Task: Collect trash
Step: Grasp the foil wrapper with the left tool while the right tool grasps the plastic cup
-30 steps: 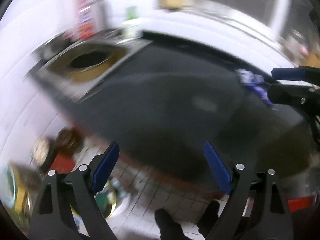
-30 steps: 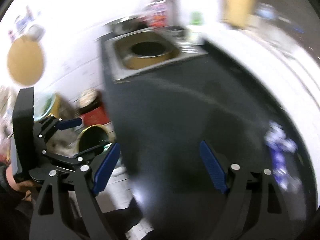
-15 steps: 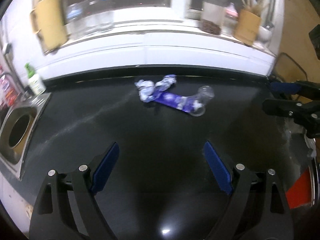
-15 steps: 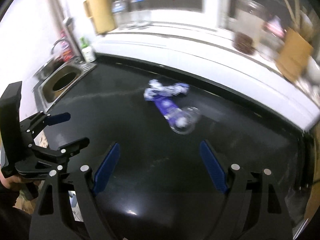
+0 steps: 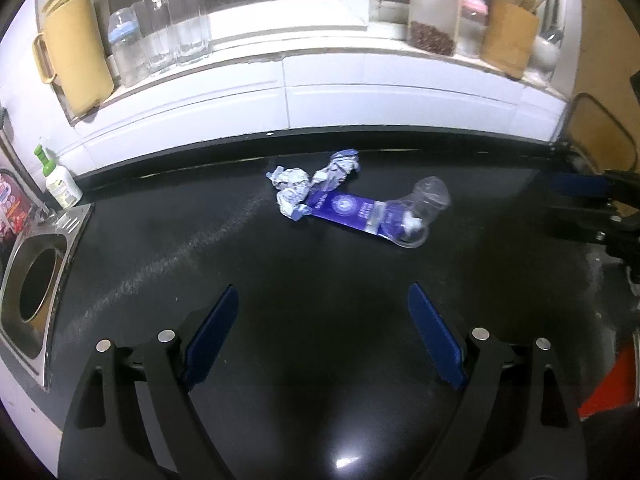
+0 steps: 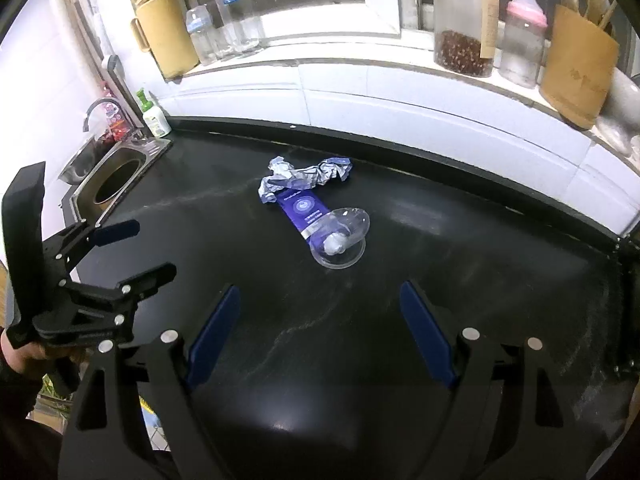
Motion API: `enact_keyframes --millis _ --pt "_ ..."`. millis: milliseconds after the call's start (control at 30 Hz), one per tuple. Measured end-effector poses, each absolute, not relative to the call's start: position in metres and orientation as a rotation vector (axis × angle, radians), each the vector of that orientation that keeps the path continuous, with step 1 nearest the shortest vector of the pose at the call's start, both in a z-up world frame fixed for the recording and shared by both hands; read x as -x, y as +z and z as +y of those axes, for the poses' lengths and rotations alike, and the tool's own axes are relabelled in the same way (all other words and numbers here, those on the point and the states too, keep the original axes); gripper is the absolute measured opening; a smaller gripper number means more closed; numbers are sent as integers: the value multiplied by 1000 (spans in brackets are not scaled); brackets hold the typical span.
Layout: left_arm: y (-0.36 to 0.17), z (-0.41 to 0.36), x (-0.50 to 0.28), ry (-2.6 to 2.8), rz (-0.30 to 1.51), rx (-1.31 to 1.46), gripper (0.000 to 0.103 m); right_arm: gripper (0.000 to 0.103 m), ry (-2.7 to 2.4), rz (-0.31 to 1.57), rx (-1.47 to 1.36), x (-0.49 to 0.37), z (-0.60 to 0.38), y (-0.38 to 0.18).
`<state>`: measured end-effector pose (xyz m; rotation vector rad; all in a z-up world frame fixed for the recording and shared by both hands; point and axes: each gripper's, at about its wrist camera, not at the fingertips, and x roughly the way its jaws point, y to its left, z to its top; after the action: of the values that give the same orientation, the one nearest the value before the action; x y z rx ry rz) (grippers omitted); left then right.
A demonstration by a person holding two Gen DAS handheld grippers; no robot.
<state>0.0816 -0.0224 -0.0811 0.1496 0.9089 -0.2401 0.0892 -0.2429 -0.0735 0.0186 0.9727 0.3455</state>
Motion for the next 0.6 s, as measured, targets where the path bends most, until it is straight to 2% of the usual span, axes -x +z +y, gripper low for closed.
enact_keyframes --millis 600 --pt "-171 -5 -257 -311 987 -176 84 80 317 1141 -15 -196 -225 -158"
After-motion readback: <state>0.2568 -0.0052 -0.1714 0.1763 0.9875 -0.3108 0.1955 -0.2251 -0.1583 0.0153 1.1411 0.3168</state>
